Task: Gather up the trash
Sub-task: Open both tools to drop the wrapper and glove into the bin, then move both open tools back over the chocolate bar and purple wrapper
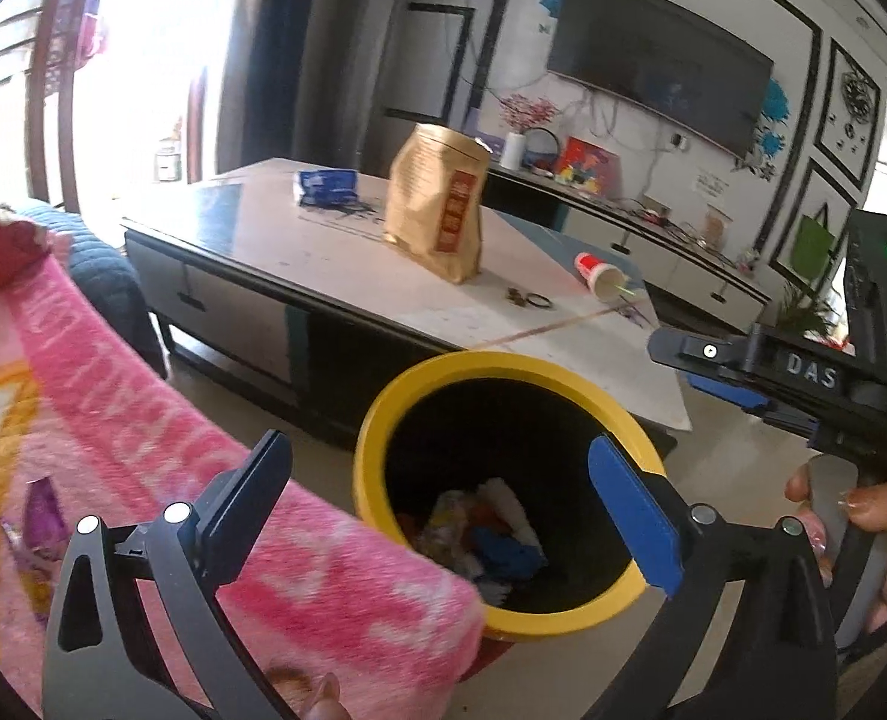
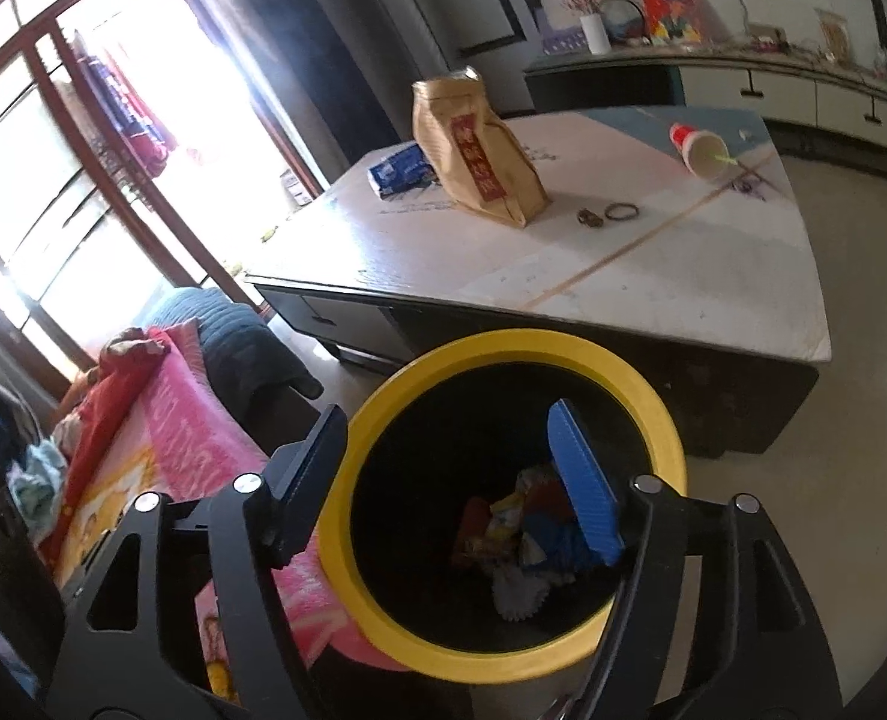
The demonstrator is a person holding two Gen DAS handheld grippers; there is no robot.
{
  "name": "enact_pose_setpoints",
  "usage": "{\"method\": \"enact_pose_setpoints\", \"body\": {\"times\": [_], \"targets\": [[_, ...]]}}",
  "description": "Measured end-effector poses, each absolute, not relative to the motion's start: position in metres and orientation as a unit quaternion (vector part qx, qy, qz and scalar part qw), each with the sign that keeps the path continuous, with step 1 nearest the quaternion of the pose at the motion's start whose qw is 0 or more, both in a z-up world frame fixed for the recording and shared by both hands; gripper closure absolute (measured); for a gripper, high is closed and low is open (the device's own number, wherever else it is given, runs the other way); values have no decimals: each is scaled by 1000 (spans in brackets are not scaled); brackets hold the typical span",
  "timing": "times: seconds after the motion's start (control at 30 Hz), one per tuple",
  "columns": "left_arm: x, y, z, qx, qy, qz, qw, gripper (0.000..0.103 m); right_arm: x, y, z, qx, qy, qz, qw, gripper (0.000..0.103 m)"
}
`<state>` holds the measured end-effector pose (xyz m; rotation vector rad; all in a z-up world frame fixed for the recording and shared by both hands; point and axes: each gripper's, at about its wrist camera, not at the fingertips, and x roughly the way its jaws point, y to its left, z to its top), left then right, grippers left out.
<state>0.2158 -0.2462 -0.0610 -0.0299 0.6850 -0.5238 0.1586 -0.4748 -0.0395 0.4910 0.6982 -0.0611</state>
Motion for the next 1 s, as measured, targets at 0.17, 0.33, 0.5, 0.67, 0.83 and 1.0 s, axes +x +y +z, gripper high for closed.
{"method": "enact_pose_setpoints", "body": {"times": [0.17,0.33,0.5,0.67,0.83,1.0], "targets": [[210,-222,-53,-23,319,-229,919,7,157,-454,-29,215,327,-12,920,32],[206,-196,-42,-29,301,-198,932,7,156,-431,-22,194,320,8,927,29],[202,-170,-35,-41,288,-171,941,7,154,-410,-15,175,314,31,933,27],[199,-143,-28,-57,279,-141,948,7,151,-394,-10,165,308,47,936,25],[198,-118,-25,-70,275,-116,952,7,149,-378,-7,156,308,63,936,24],[196,-94,-24,-85,271,-91,955,7,151,-360,-6,145,311,81,936,24]]}}
